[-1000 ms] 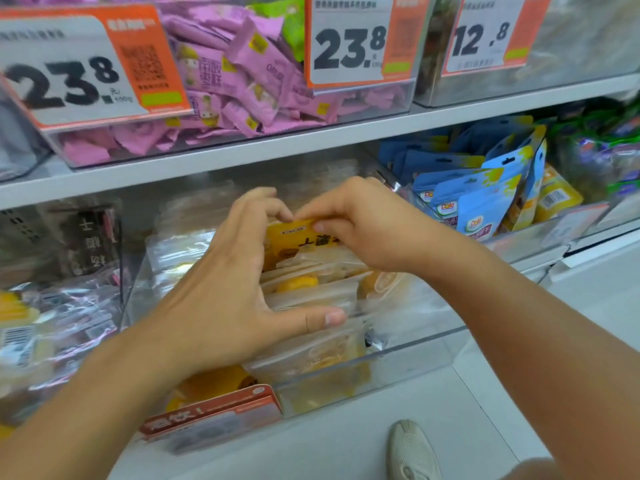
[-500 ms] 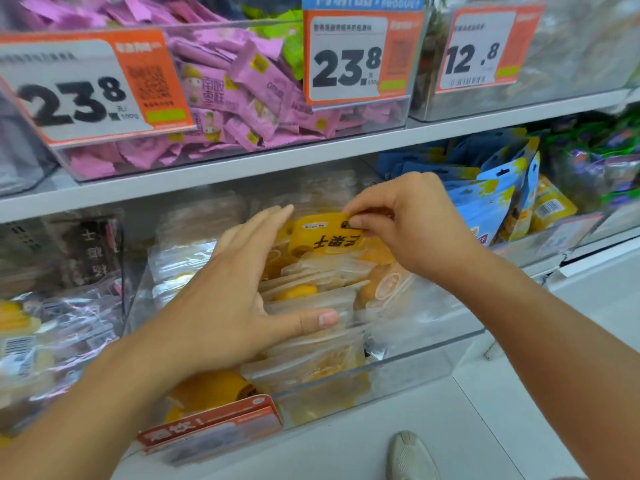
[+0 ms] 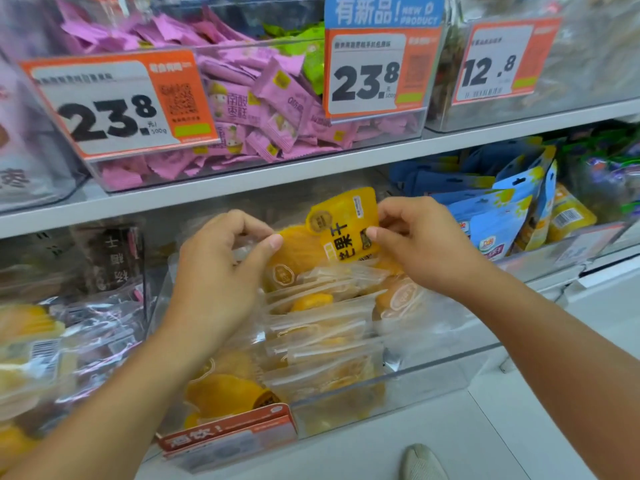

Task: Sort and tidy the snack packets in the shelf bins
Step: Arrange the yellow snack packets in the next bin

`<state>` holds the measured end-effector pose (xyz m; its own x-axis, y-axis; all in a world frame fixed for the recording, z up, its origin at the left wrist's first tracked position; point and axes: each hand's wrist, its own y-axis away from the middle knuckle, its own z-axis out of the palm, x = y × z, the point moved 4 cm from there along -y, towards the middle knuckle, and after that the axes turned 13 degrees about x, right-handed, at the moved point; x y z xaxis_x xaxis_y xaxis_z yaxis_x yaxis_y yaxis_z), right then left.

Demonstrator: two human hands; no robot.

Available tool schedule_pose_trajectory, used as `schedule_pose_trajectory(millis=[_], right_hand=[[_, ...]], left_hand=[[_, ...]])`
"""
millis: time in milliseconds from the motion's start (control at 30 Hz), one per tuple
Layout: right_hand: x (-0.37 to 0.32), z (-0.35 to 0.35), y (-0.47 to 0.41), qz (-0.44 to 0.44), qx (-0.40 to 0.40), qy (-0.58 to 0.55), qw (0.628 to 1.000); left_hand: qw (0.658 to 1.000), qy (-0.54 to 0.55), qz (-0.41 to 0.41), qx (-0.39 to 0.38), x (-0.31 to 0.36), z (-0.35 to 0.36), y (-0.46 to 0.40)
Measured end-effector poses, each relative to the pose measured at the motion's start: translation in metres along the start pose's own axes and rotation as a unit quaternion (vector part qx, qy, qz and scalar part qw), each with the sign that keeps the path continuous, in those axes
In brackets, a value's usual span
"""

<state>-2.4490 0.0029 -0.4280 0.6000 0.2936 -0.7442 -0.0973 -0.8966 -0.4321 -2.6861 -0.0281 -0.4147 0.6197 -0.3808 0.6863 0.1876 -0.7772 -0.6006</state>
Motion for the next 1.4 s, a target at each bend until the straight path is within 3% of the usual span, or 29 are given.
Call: schedule_pose_trajectory(millis=[133,267,367,467,567,733,833,933,1067,1200,1400], right_hand=[[0.008,0.000,0.000,0.008,-0.050,0.083,0.995],[0.014,-0.003,-0.004,0.075,-0.001,0.029,0.997],[0.013,-0.020,-0.010,0.114,0.045,-0.051,0.991],[0.009,-0.012,-0.001,0.153,-0.035,-0.099,0.983],[0.008,-0.003,0.007,0.090,-0.083,0.033,0.992],[-0.004,-0.013,-0.006,0.076,-0.013,-0.012,0.997],[-0.010,0.010,-0.002,0.087,-0.056,-0.056,0.993],[-0.014,0.030,-0.001,0.074,-0.074,-0.034,0.994],[-0.017,0.029,-0.017,0.070,0.011,-0.041,0.997],[-0.019,0.041,-0.012,0.119,-0.100,-0.132,0.979],[-0.019,0.030,-0.006,0.143,-0.091,-0.161,0.972]], left_hand=[[0.990,0.087,0.076,0.082,0.027,-0.015,-0.005],[0.997,-0.021,0.071,-0.029,0.024,-0.008,-0.006],[0.994,-0.092,0.051,-0.037,0.005,-0.013,-0.009],[0.995,-0.055,0.059,-0.062,0.005,-0.012,-0.011],[0.994,-0.038,0.086,-0.055,0.009,-0.013,-0.010],[0.960,-0.138,0.226,-0.089,0.019,-0.020,-0.008],[0.930,-0.163,0.303,-0.126,0.029,-0.014,-0.005],[0.929,-0.169,0.290,-0.158,0.025,0.000,-0.003],[0.940,-0.182,0.241,-0.162,0.017,0.007,-0.002],[0.934,-0.225,0.228,-0.157,0.016,0.003,-0.006],[0.894,-0.316,0.255,-0.191,0.022,0.007,-0.001]])
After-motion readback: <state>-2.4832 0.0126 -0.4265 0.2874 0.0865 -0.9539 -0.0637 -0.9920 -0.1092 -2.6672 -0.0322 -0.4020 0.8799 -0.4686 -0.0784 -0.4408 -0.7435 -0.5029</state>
